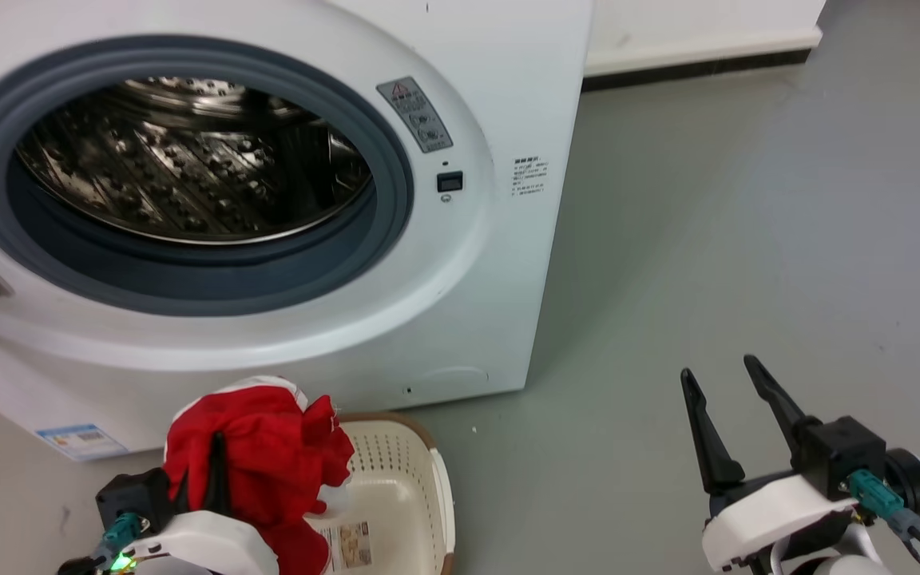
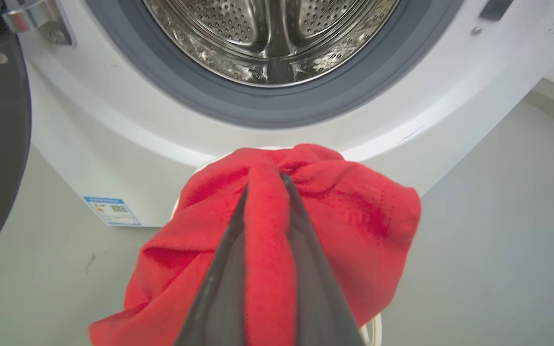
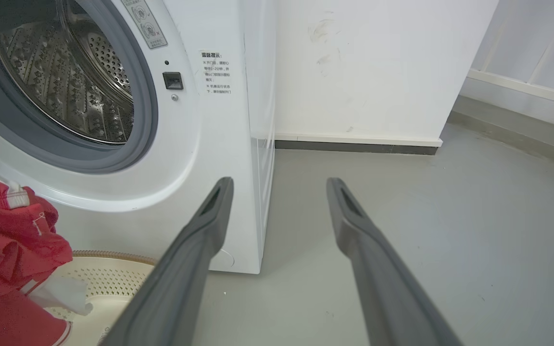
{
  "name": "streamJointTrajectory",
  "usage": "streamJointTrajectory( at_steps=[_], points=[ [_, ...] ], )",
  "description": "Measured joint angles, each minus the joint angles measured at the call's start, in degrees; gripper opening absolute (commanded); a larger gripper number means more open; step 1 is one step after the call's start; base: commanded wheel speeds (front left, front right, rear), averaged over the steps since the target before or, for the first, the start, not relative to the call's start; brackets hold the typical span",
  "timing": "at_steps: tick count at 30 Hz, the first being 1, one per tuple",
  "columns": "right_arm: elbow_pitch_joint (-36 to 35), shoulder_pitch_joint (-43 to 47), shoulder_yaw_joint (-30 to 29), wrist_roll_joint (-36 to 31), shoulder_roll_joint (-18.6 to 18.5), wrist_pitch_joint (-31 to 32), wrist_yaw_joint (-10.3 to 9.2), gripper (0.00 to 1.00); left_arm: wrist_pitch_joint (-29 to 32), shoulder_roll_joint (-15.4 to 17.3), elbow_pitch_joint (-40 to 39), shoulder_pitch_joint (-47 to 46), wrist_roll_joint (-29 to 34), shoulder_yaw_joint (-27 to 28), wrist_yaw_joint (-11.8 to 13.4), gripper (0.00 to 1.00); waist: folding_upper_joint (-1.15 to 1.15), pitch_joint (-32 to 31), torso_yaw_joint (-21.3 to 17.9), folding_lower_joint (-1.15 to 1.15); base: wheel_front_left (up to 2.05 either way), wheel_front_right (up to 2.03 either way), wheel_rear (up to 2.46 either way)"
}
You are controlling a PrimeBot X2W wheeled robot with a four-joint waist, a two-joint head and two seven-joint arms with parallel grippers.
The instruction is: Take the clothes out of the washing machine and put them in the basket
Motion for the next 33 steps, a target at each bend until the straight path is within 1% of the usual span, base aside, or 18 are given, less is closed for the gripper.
streamJointTrajectory(
  at_steps=[4,10,18,24,29,30,33],
  points=[
    [-0.26,-1.95,0.42,0.18,0.01,-0.26,0.0,1.0,-0.88,-1.2,6.55,-2.34,-1.13,-0.22,-2.61,0.0,0.0,3.99,-0.37,0.0,0.0,0.0,0.0],
    [-0.74,-5.98,0.91,0.35,-0.01,-1.46,-0.01,1.0,-2.23,-1.94,15.75,-9.78,-1.04,0.3,-6.06,0.0,0.0,11.37,-0.88,0.0,0.0,0.0,0.0],
    [-1.14,-11.04,2.01,1.15,0.0,-3.11,0.0,1.0,-2.99,-3.09,28.85,-19.28,-0.55,1.3,-9.98,0.0,0.0,21.93,-1.88,0.01,0.0,0.0,0.0],
    [-0.89,-13.21,2.71,1.78,-0.01,-4.28,0.0,1.0,-3.08,-3.88,37.72,-24.47,-0.23,2.94,-12.3,0.0,0.0,28.8,-2.99,0.01,0.0,0.0,0.0],
    [-0.25,-14.25,3.44,2.21,0.0,-5.08,0.0,1.0,-3.22,-4.67,43.76,-26.01,0.14,4.61,-13.56,0.0,0.0,33.19,-4.19,0.01,0.0,0.0,0.0],
    [-0.36,-14.97,3.48,2.29,-0.01,-5.41,0.0,1.0,-3.23,-4.63,46.1,-26.97,0.65,5.67,-13.91,0.0,0.0,35.26,-5.0,0.01,0.0,0.0,0.0],
    [-0.27,-15.02,3.52,2.38,-0.01,-5.73,0.0,1.0,-3.23,-4.63,48.75,-27.87,0.75,6.51,-14.4,0.0,0.0,37.16,-5.71,0.01,0.0,0.0,0.0]
  ],
)
